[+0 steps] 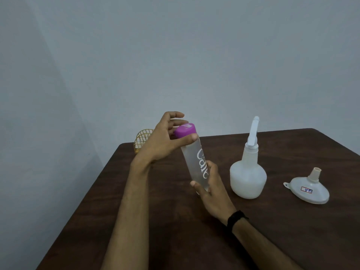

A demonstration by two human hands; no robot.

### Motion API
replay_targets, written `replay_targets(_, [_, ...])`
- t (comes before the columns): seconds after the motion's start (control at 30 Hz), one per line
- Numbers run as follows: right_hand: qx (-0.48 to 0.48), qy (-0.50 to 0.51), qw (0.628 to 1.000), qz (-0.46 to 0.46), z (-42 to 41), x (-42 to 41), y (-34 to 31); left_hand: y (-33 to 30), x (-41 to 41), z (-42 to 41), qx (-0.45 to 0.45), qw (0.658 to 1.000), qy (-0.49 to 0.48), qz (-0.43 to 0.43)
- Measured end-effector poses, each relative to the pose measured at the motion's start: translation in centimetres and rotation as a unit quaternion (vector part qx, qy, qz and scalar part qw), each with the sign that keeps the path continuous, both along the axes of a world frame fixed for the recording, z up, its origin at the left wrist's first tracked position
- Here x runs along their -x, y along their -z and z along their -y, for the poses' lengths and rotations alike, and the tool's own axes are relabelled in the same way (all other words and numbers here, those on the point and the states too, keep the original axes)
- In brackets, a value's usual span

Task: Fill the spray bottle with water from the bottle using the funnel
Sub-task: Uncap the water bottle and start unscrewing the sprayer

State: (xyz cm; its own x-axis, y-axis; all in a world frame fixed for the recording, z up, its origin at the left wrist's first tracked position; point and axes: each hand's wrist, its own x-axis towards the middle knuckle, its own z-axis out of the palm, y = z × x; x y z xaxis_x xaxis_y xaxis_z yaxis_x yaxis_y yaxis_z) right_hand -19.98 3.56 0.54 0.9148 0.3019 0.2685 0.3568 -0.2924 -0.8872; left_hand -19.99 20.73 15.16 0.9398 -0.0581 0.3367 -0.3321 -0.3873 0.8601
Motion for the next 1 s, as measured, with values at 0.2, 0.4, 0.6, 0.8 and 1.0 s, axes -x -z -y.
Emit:
replay_targets(0.2, [-0.017, -0.018, 0.999, -0.022, 0.0, -0.2, 0.1, -0.3, 0.2, -0.2, 0.031, 0.998, 0.051, 0.029])
replay_targets(0.4, [-0.013, -0.039, 0.999, -0.030, -0.1, -0.2, 0.0, 0.0, -0.1, 2.9, -0.022, 0.998, -0.028, 0.044])
replay_targets(0.6, [-0.014, -0.045, 0.998, -0.031, 0.1, -0.1, -0.1, -0.4, 0.4, 1.7, -0.009, 0.993, 0.106, -0.045])
replay_targets(0.8, [-0.019, -0.043, 0.998, -0.034, 0.0, -0.1, -0.1, -0.3, 0.6, 1.3, 0.010, 1.000, 0.008, 0.007])
replay_targets(1.0, [-0.021, -0.044, 0.998, -0.038, 0.0, -0.3, -0.1, -0.1, 0.5, 2.0, -0.032, 0.997, 0.067, -0.037])
